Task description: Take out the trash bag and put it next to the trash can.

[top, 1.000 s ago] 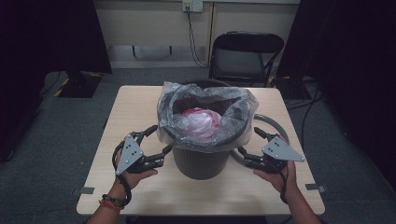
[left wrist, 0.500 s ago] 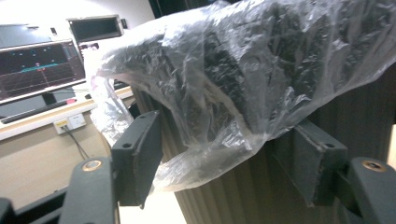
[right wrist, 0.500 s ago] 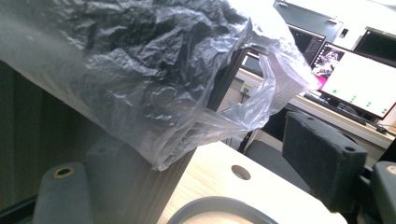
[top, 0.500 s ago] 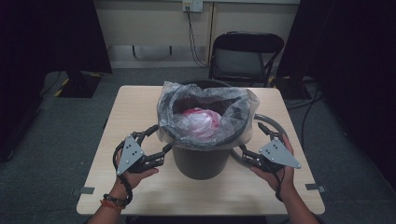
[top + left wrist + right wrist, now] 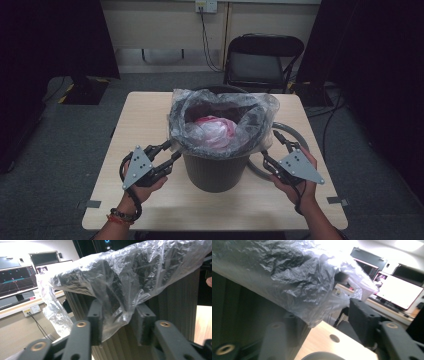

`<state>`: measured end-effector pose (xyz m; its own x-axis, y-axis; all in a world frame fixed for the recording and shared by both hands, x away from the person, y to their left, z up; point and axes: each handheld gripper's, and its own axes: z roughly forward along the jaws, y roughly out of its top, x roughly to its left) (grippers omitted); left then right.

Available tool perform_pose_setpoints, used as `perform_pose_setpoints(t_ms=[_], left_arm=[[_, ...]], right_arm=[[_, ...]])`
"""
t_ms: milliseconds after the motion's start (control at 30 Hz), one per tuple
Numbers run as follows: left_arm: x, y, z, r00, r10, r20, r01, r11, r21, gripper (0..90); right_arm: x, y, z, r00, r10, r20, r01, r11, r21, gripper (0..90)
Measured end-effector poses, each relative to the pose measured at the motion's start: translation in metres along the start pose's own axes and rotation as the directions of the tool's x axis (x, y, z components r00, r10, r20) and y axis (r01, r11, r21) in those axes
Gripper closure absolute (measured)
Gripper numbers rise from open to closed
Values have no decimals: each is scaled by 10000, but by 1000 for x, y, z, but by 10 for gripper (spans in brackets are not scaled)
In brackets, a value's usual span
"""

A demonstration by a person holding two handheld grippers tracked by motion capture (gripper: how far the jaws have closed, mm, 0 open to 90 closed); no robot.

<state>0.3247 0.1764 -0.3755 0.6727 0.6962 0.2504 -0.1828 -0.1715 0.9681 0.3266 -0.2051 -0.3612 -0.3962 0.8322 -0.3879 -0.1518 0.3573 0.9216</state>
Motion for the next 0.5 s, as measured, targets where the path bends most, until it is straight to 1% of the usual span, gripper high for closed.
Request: perform_pose_setpoints(t_ms=[33, 100, 133, 200, 267, 367, 400, 467, 500], left_arm=[[-1, 0, 0, 10000, 75, 40, -75, 10000, 49, 685], [-3, 1, 0, 9998, 171, 43, -171, 9998, 88, 747], [-4, 2, 0, 9997, 226, 58, -227, 9997, 96, 770], [-6, 2, 0, 9996, 284, 84, -285, 9995, 117, 816], [-8, 3, 0, 9993, 337, 149, -339, 9993, 147, 855], [-11, 5, -1, 9988, 462, 175, -465, 9987, 197, 885], [-12, 5, -1, 9987, 474, 205, -479, 9986, 226, 890], [-13, 6, -1, 9987, 474, 189, -478, 9986, 232, 897], [-14, 6, -1, 9986, 514, 137, -518, 9983, 266, 899]], right_arm=[[0, 1, -1, 10000, -53, 67, 54, 10000, -60, 538], [0, 2, -2, 9999, -144, -39, 143, 9998, -110, 581], [0, 3, -3, 9998, -178, 66, 179, 9998, -129, 621], [-1, 4, -5, 9999, -113, -52, 111, 9996, -260, 667], [-1, 6, -7, 9997, -264, -8, 264, 9990, -350, 730], [-1, 10, -9, 9996, -259, 99, 264, 9983, -517, 822], [-2, 12, -10, 9996, -273, 12, 274, 9982, -537, 840], [-1, 14, -11, 9995, -262, 152, 269, 9982, -536, 858], [-2, 15, -12, 9997, -206, 107, 212, 9982, -565, 863]])
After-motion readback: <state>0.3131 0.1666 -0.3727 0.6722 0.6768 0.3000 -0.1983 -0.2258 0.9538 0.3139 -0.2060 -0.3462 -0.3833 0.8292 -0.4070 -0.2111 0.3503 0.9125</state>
